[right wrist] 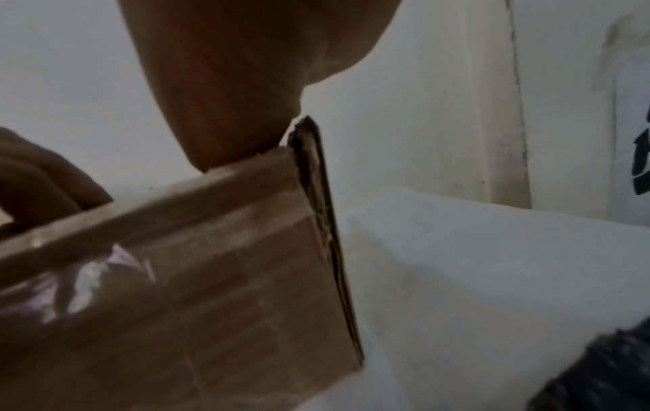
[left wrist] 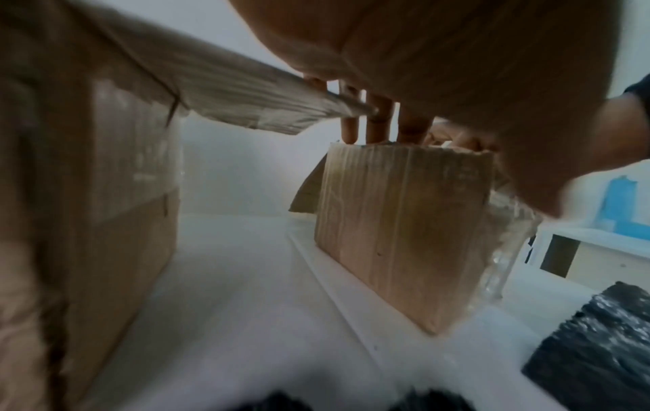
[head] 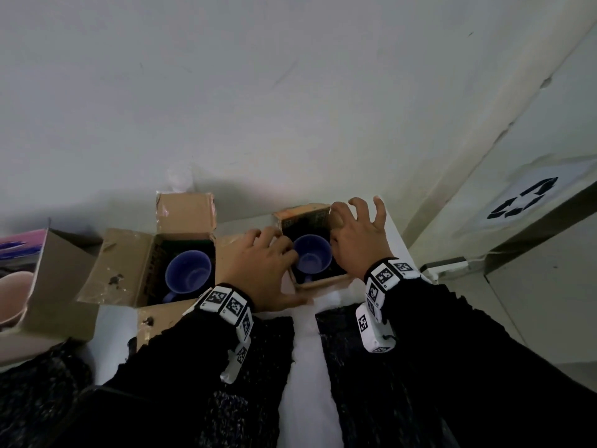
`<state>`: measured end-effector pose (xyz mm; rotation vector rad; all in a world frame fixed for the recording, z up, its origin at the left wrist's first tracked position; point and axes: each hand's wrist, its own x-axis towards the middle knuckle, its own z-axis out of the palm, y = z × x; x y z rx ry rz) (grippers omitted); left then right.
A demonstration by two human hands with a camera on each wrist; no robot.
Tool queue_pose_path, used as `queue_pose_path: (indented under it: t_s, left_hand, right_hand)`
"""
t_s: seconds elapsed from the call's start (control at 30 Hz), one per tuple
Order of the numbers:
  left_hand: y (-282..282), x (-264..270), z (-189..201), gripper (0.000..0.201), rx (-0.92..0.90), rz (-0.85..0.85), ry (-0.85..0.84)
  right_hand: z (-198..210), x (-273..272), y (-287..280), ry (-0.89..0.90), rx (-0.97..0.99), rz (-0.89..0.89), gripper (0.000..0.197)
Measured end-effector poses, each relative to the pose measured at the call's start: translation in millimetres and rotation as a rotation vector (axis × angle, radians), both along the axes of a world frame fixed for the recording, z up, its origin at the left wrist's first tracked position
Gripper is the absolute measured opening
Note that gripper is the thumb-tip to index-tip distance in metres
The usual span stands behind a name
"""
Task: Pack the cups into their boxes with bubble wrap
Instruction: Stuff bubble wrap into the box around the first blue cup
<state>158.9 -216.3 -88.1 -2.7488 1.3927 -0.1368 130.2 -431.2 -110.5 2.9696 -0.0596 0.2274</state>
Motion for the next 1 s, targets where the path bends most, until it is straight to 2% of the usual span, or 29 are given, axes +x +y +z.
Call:
queue_pose_path:
  t_s: [0.07, 0.13, 0.23, 0.33, 0.4, 0.47, 0.57, 0.63, 0.77, 0.93, 1.0]
  left_hand:
    - [1.7, -3.3, -7.2, 0.060, 0.002, -0.017, -0.008]
    - [-0.1, -7.7, -11.1, 0.049, 0.010, -0.019, -0.007]
    - [-5.7, -20.8, -12.8, 0.042, -0.039, 0.012, -0.030]
    - [-10.8, -41.5, -10.9, 0.040, -0.162, 0.045, -0.030]
    - [-13.3, -59.5, -11.8, 0.038, -0.231, 0.060, -0.019]
    - [-15.4, -78.5, -16.9, 0.036, -0.287, 0.061, 0.004]
    - [-16.8, -106.4, -31.1, 0.023, -0.330, 0.014, 0.105]
    - [-15.2, -119.4, -41.2, 0.020, -0.290, -0.001, 0.180]
    - [-10.4, -143.7, -57.2, 0.028, -0.203, 0.004, 0.299]
    - [-10.3, -161.6, -67.4, 0.032, -0.255, 0.030, 0.362]
    - [-13.9, -167.3, -69.1, 0.035, -0.263, 0.032, 0.372]
  right_hand:
    - [1.5, -7.1, 0.1, 0.001, 0.042, 0.006, 0.022]
    - [4.9, -18.9, -3.1, -0.043, 0.124, 0.029, 0.027]
    - [16.5, -44.4, -13.4, -0.141, 0.292, 0.048, 0.039]
    - [18.5, -80.0, -22.8, -0.211, 0.472, 0.115, 0.030]
    - [7.8, -109.9, -25.0, -0.142, 0.616, 0.162, 0.030]
    - [-8.9, -142.3, -23.6, 0.002, 0.653, 0.165, 0.040]
    - [-33.9, -185.1, -19.5, 0.330, 0.503, 0.077, 0.079]
    - [-46.2, -199.9, -15.8, 0.392, 0.448, 0.017, 0.089]
    - [-49.7, -210.3, -13.7, 0.199, 0.543, -0.019, 0.066]
    - [-44.1, -218.4, -17.0, 0.050, 0.468, 0.024, 0.029]
    - [-39.7, -219.3, -21.5, -0.014, 0.507, 0.012, 0.026]
